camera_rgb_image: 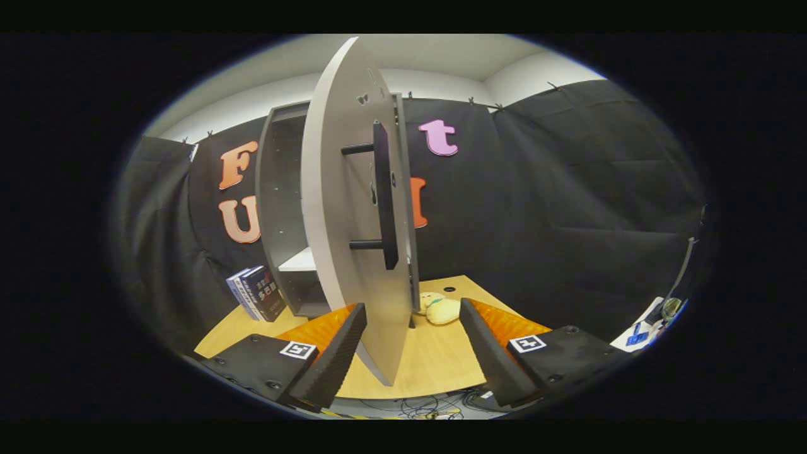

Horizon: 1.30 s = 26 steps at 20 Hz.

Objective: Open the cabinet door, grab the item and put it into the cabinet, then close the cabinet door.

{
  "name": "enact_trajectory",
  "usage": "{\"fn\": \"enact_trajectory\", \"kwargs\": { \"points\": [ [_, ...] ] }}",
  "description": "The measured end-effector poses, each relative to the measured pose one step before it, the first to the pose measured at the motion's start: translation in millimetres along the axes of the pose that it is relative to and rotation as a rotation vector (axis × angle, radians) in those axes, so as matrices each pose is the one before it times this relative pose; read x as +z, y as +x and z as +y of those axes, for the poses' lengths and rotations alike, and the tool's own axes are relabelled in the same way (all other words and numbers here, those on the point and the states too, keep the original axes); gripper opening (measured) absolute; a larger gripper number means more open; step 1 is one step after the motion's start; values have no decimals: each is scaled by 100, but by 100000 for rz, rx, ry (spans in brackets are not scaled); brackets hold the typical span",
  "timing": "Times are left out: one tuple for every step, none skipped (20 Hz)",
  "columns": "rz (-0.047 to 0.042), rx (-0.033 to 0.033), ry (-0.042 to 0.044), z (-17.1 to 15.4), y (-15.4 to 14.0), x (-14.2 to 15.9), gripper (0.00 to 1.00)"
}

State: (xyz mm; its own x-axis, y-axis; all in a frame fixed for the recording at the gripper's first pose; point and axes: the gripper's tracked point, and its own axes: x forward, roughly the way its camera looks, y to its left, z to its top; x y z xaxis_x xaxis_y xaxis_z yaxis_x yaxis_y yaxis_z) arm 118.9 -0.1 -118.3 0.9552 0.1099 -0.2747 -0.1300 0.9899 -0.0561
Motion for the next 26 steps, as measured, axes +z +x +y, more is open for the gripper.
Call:
{"fn": "enact_trajectory", "kwargs": {
  "points": [
    [-57,631,312,714,-176,-98,96],
    [11,747,363,914,30,-162,96],
    [-75,900,129,888,165,-132,96],
    [85,1097,-345,774,227,-74,96],
    [124,842,-259,527,46,112,96],
    [-131,493,-9,812,325,40,96],
    [-43,394,-157,682,359,-33,96],
    [-98,301,-183,634,266,-73,96],
    [-36,194,-207,619,282,-14,96],
    [-169,140,-399,570,265,18,96],
    [136,149,-690,533,319,-83,96],
    [339,144,-701,602,249,-277,96],
    [732,332,-563,826,416,-330,96],
    [817,542,-430,766,419,-285,96],
    [546,524,-286,662,456,-232,96],
    [340,797,-286,811,568,-170,97],
    [49,581,-371,867,536,-2,97],
    [-188,483,-617,803,964,-47,97],
    [-202,35,-1013,650,1060,27,97],
    [-238,-341,-1230,425,962,78,97],
    [-305,-319,-1087,425,1122,220,97],
    [-255,77,-980,418,1229,261,97],
    [-33,-87,-889,634,1164,358,97],
    [191,215,-696,542,1214,313,96],
    [-220,-110,-936,462,1181,313,96],
    [-136,-184,-689,457,1129,433,95]
  ]
}}
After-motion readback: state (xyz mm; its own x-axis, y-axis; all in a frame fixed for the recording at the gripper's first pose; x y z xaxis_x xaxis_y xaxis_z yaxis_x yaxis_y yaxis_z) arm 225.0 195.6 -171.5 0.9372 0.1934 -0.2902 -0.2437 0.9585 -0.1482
